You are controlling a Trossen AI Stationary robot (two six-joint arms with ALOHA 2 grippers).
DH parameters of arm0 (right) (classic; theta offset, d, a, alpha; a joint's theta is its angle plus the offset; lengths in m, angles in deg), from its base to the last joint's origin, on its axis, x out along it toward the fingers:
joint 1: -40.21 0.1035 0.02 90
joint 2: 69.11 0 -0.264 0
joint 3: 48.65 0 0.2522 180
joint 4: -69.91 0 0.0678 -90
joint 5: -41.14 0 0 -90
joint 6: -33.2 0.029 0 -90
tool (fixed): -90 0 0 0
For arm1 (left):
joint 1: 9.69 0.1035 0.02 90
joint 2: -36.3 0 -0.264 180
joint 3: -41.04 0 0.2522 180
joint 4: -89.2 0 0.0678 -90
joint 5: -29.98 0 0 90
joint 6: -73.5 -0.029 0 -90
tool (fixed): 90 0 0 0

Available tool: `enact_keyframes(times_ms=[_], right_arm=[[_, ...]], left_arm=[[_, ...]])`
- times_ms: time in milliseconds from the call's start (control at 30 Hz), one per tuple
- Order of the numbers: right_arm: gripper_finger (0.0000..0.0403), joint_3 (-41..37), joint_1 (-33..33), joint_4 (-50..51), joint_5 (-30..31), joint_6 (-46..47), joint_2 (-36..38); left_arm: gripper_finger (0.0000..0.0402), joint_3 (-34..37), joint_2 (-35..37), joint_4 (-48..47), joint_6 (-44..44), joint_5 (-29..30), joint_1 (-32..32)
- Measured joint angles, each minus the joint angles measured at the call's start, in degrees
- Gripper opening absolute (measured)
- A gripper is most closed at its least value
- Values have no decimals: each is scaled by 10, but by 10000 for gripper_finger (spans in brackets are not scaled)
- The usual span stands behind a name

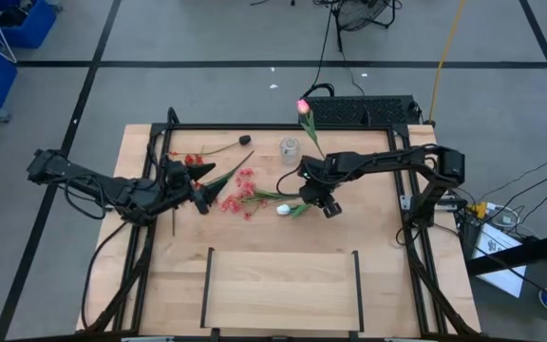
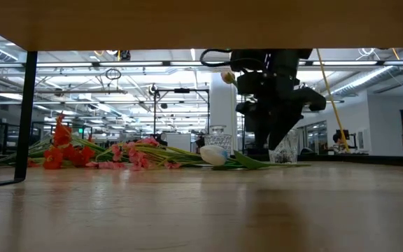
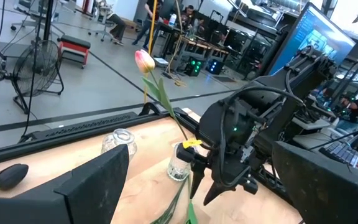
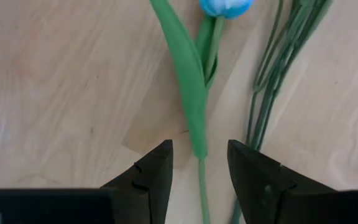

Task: Pick and place flowers into a vace then onto a shelf
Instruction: Put the white tulip into the right transparent vase

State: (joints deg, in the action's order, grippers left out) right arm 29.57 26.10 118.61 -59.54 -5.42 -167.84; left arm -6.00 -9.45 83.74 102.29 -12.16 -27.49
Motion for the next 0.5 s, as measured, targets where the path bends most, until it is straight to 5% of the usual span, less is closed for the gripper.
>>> enact_keyframes(times_ms=[500], right_arm=[[143, 0, 0, 2, 2, 6, -56]], left_arm=[[399, 0, 0, -4, 0, 0, 0]])
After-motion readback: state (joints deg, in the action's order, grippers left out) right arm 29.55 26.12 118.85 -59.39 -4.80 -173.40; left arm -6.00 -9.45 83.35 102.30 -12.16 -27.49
